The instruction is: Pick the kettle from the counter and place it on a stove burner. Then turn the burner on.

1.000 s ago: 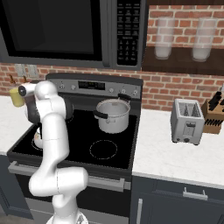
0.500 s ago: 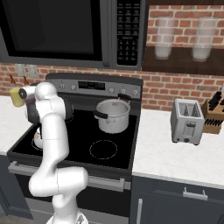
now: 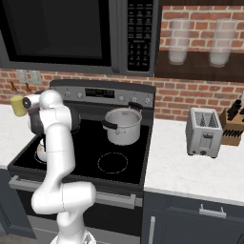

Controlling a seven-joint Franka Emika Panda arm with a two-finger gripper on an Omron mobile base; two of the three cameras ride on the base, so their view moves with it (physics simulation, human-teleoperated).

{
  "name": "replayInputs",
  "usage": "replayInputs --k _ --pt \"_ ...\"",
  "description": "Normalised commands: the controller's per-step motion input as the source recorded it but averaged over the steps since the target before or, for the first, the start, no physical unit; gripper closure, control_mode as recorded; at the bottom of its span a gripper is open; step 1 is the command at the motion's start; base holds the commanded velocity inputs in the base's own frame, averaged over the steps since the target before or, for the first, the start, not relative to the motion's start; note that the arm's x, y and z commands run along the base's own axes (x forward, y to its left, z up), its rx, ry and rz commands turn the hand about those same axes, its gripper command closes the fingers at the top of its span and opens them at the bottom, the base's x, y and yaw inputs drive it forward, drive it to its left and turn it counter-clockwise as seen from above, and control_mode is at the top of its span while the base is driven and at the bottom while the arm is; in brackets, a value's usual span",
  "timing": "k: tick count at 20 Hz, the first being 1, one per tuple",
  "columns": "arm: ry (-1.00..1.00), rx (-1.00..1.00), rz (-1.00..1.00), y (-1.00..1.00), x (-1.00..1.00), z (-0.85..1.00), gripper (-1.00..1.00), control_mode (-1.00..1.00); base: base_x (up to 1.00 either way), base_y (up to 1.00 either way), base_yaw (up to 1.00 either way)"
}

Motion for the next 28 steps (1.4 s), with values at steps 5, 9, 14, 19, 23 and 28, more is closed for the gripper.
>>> replayInputs --k 5,9,14,19,23,28 --pt "0.0 0.0 0.0 -0.1 0.17 0.0 -1.0 -1.0 0.0 0.0 0.0" --pt "0.01 0.0 0.0 0.0 0.14 0.0 -1.0 -1.0 0.0 0.0 0.0" --pt "0.05 0.0 0.0 0.08 0.25 0.02 -1.0 -1.0 0.0 0.0 0.0" --pt "0.01 0.0 0.0 0.02 0.05 0.0 -1.0 -1.0 0.0 0.0 0.0" --pt "0.0 0.0 0.0 0.0 0.0 0.03 -1.0 -1.0 0.0 0.0 0.0" --pt "0.0 0.0 0.0 0.0 0.0 0.03 -1.0 -1.0 0.0 0.0 0.0"
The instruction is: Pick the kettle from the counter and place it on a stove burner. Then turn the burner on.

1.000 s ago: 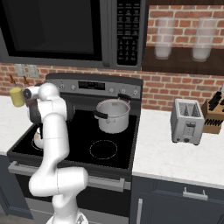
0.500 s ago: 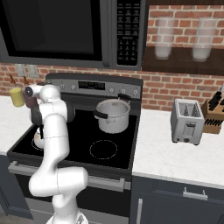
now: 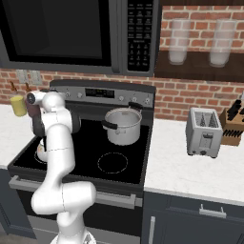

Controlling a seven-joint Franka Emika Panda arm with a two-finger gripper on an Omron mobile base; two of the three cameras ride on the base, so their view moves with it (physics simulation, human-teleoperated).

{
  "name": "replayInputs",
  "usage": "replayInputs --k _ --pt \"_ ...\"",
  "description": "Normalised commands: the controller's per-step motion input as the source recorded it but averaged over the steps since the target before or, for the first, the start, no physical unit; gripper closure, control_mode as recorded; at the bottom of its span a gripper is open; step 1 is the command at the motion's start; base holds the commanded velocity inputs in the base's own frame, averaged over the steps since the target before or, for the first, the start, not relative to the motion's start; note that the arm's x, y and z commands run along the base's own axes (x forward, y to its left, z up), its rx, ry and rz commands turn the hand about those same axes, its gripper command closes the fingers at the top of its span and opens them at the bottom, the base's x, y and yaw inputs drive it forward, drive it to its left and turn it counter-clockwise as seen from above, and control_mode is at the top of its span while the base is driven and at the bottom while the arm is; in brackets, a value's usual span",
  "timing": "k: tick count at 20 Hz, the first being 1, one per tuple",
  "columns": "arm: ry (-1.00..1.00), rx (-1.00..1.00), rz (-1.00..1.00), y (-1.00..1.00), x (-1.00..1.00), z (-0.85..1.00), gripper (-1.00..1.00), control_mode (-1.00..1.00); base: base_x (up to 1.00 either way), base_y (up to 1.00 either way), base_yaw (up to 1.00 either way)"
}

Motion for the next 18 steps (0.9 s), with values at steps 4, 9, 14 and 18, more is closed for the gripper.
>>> replayInputs --k 4,9,14,18 --pt "0.0 0.0 0.0 0.0 0.0 -0.03 -1.0 -1.0 0.0 0.0 0.0" --pt "0.0 0.0 0.0 0.0 0.06 -0.1 -1.0 -1.0 0.0 0.0 0.0" --pt "0.0 0.0 0.0 0.0 0.18 -0.04 -1.0 -1.0 0.0 0.0 0.0" --pt "0.02 0.0 0.0 0.0 0.25 0.0 -1.0 -1.0 0.0 0.0 0.0"
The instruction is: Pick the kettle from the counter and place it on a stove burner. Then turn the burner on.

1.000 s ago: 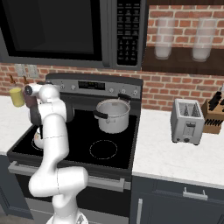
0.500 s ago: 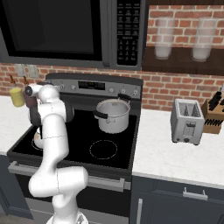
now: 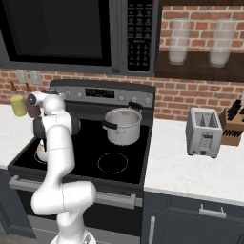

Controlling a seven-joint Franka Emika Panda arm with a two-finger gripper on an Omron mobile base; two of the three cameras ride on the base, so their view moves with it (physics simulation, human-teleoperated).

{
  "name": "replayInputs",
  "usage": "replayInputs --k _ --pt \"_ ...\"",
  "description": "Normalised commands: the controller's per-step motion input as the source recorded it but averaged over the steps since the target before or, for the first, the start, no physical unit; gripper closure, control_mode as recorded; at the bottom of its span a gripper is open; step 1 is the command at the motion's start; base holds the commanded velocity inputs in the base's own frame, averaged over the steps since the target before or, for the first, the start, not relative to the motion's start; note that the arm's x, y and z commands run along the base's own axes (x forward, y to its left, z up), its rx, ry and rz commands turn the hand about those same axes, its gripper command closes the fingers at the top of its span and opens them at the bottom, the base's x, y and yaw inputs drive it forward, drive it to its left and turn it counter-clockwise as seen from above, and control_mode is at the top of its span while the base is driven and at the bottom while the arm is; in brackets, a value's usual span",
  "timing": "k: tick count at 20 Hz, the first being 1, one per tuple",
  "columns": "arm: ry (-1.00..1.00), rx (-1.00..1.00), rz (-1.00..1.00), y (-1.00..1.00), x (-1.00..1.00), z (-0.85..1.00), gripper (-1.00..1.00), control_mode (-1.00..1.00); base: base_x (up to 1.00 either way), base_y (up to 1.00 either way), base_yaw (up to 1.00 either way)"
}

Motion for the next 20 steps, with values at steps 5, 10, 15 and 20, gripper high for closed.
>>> replayInputs --k 5,10,15,20 --pt "0.02 0.0 0.0 0.0 0.08 0.0 -1.0 -1.0 0.0 0.0 0.0" --pt "0.0 0.0 0.0 0.0 0.0 0.0 -1.0 -1.0 0.0 0.0 0.0" --pt "0.0 0.0 0.0 0.0 0.0 0.0 1.0 -1.0 0.0 0.0 0.0" --pt "0.0 0.0 0.0 0.0 0.0 0.0 1.0 -1.0 0.0 0.0 0.0"
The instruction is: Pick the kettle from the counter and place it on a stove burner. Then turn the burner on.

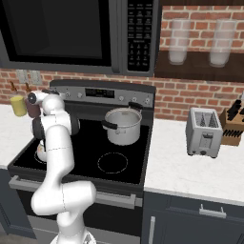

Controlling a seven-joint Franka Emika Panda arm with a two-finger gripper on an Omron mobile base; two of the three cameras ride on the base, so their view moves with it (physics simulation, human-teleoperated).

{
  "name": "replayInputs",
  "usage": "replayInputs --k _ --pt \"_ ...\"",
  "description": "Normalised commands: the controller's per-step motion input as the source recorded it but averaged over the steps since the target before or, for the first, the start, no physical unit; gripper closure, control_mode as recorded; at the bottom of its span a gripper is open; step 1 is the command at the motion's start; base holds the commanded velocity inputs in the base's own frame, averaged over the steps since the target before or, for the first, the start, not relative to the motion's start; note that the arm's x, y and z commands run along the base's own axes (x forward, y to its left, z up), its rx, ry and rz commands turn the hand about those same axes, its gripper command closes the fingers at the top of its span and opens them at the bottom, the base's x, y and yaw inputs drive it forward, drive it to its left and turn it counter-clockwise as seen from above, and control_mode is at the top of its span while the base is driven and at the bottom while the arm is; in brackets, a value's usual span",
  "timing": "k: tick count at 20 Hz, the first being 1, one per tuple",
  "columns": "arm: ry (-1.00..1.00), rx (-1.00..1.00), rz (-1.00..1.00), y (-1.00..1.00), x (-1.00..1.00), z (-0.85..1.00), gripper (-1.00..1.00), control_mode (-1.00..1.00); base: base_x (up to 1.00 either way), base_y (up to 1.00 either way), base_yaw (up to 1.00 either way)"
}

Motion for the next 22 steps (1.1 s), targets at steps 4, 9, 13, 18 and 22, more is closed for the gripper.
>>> replayInputs --k 4,9,13,18,22 --pt "0.0 0.0 0.0 0.0 0.0 0.0 1.0 -1.0 0.0 0.0 0.0" --pt "0.0 0.0 0.0 0.0 0.0 0.0 1.0 -1.0 0.0 0.0 0.0" --pt "0.0 -0.09 0.02 0.07 -0.02 0.0 1.0 -1.0 0.0 0.0 0.0" --pt "0.0 -0.12 0.0 0.01 -0.07 0.0 1.0 -1.0 0.0 0.0 0.0" --pt "0.0 -0.07 0.0 0.0 -0.07 -0.02 1.0 -1.0 0.0 0.0 0.0"
